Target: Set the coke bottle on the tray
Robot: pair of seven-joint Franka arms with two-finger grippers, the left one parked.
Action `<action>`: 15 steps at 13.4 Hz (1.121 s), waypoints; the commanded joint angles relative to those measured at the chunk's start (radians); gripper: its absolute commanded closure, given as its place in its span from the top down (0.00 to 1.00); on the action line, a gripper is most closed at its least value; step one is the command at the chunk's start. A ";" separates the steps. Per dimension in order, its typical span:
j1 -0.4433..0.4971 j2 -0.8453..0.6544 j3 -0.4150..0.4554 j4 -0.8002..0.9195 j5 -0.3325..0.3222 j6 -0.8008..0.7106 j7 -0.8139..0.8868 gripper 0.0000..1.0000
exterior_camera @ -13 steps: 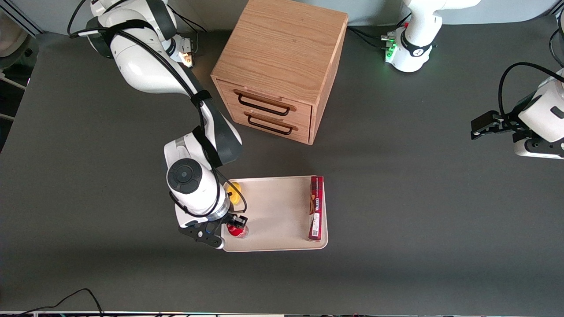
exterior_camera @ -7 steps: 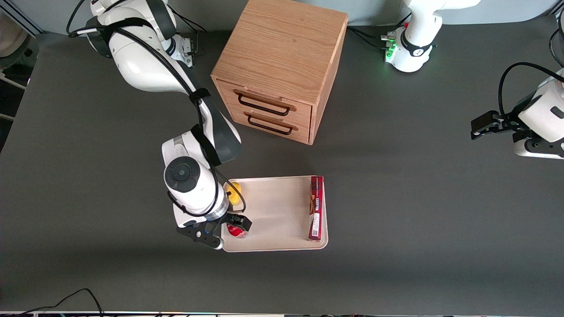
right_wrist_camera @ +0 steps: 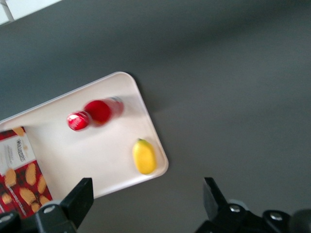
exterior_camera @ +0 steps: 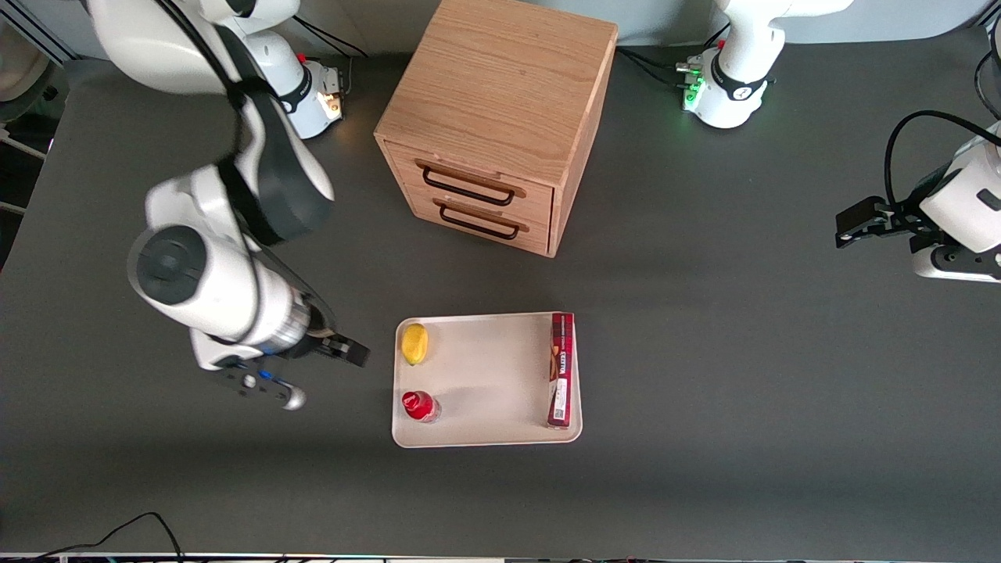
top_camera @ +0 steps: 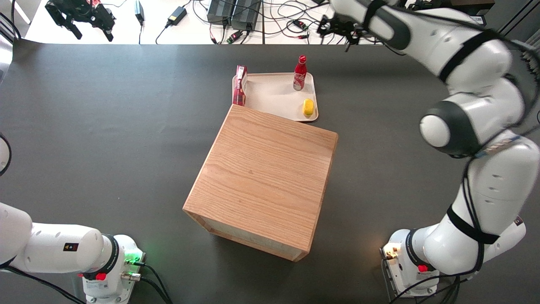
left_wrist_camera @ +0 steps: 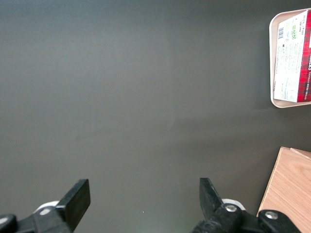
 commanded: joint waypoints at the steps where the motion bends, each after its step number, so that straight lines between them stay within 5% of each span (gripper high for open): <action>1: -0.088 -0.377 0.022 -0.429 0.024 0.029 -0.172 1.00; 5: -0.257 -0.659 0.026 -0.667 0.024 0.015 -0.433 1.00; 8: -0.419 -0.701 0.174 -0.648 0.017 -0.020 -0.462 1.00; 15: -0.357 -0.681 0.123 -0.496 0.015 -0.160 -0.459 1.00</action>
